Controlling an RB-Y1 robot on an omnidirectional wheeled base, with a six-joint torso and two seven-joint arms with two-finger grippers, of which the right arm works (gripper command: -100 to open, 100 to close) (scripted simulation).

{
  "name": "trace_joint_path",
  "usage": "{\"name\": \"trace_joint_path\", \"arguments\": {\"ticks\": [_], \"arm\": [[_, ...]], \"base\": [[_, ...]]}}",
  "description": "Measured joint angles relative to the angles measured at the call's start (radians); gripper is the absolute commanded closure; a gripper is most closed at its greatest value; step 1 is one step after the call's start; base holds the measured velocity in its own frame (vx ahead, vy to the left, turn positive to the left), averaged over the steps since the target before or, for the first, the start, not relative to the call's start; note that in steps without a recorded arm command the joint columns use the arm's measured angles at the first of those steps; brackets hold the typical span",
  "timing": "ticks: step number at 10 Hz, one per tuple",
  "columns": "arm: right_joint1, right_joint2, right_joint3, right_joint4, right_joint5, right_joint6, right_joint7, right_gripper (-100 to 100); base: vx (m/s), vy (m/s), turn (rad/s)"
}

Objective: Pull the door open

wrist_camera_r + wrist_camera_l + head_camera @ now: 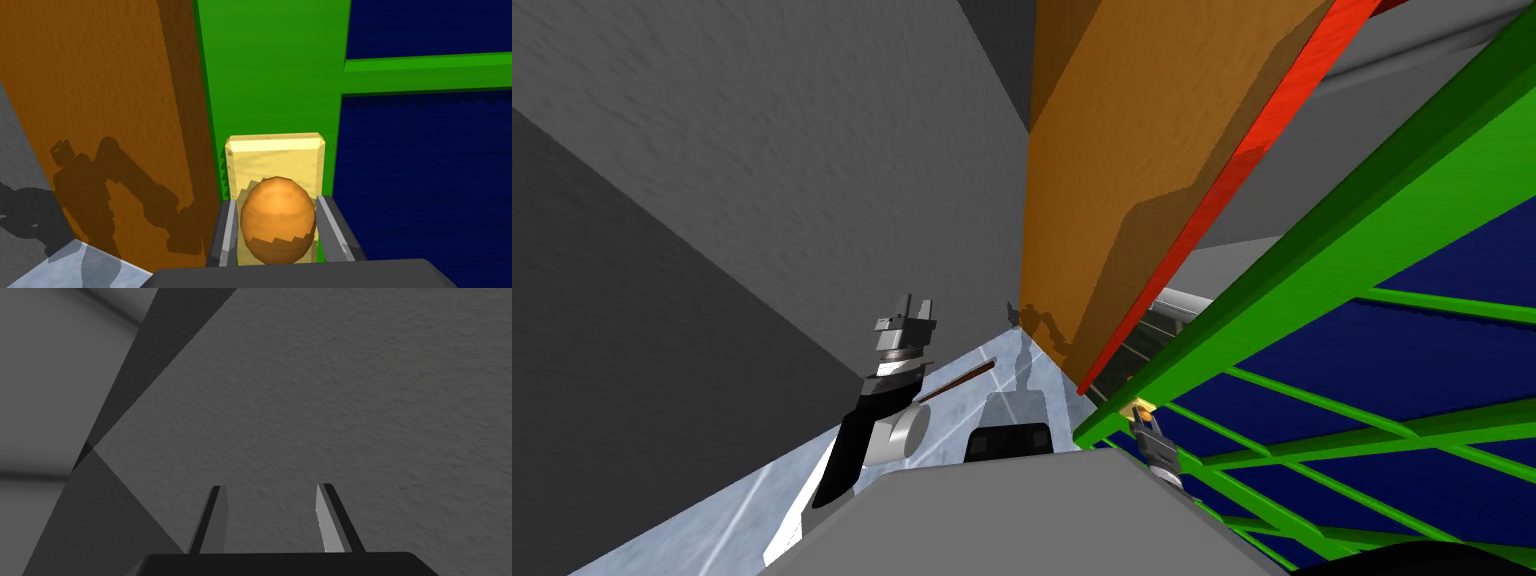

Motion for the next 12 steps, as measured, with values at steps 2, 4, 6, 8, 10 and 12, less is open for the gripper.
{"name": "trace_joint_path", "arguments": {"ticks": [2, 4, 6, 8, 10, 12], "arm": [[0.003, -0.010, 0.027, -0.008, 0.021, -0.018, -0.009, 100], [0.015, -0.019, 0.065, -0.012, 0.049, -0.044, -0.024, 100], [0.023, -0.026, 0.089, -0.020, 0.067, -0.061, -0.029, 100], [0.028, -0.027, 0.102, -0.021, 0.077, -0.065, -0.030, 100], [0.027, -0.033, 0.122, -0.023, 0.093, -0.080, -0.037, 100], [0.029, -0.034, 0.148, -0.017, 0.114, -0.101, -0.043, 100]], "base": [[-0.273, -0.002, 0.074], [-0.250, 0.035, 0.040], [-0.192, 0.042, 0.017], [-0.182, -0.015, 0.046], [-0.190, -0.028, 0.043], [-0.182, -0.026, 0.045]]}}
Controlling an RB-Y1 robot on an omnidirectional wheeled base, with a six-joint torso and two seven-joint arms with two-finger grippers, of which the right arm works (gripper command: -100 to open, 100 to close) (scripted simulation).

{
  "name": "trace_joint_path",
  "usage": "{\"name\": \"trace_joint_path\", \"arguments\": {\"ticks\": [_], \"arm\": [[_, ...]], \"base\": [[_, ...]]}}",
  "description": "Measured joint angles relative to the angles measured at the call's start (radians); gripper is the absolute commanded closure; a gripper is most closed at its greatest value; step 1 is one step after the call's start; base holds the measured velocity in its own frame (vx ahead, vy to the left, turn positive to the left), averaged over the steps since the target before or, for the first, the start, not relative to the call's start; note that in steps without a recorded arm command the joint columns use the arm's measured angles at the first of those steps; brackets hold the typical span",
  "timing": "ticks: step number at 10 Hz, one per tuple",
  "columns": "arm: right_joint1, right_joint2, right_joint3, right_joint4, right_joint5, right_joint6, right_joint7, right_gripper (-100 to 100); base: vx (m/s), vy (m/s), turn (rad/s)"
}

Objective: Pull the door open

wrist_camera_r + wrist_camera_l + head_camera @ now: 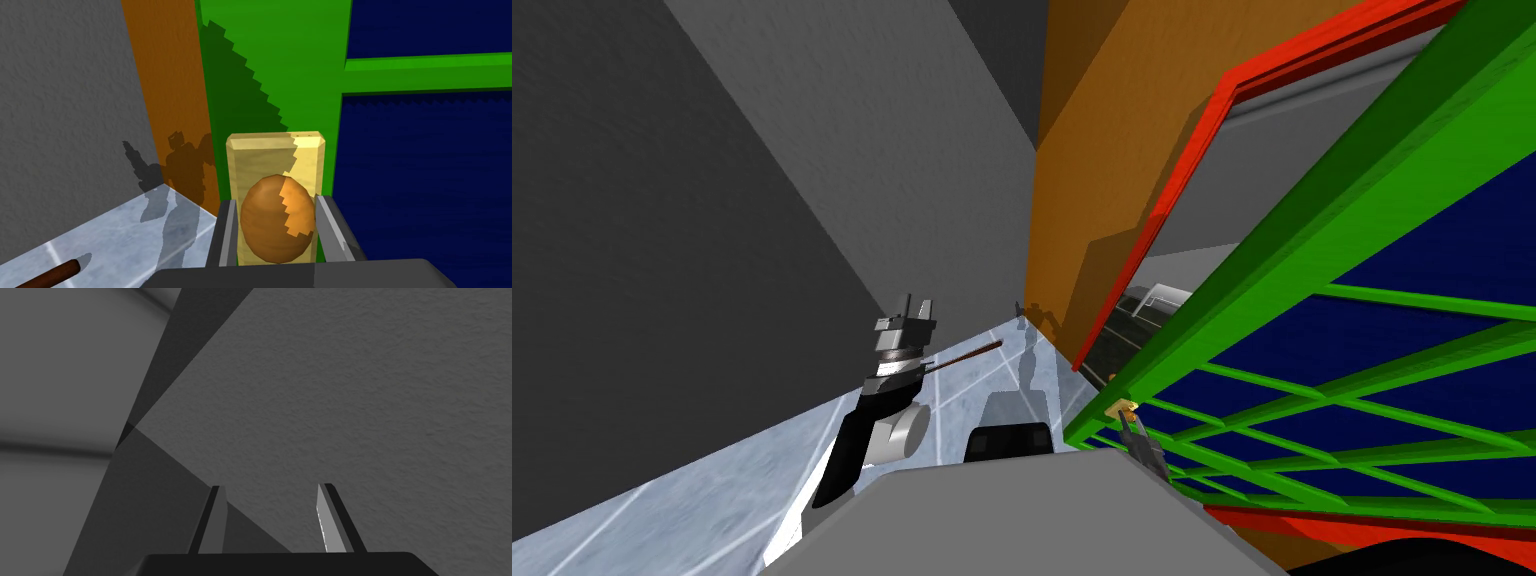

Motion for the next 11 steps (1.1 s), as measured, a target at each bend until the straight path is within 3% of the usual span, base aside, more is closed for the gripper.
{"name": "trace_joint_path", "arguments": {"ticks": [2, 11], "arm": [[0.014, -0.014, 0.021, -0.023, 0.017, -0.010, 0.001, 100], [0.018, -0.035, 0.097, -0.026, 0.081, -0.056, -0.013, 100]], "base": [[-0.221, -0.016, 0.040], [-0.175, -0.031, 0.047]]}}
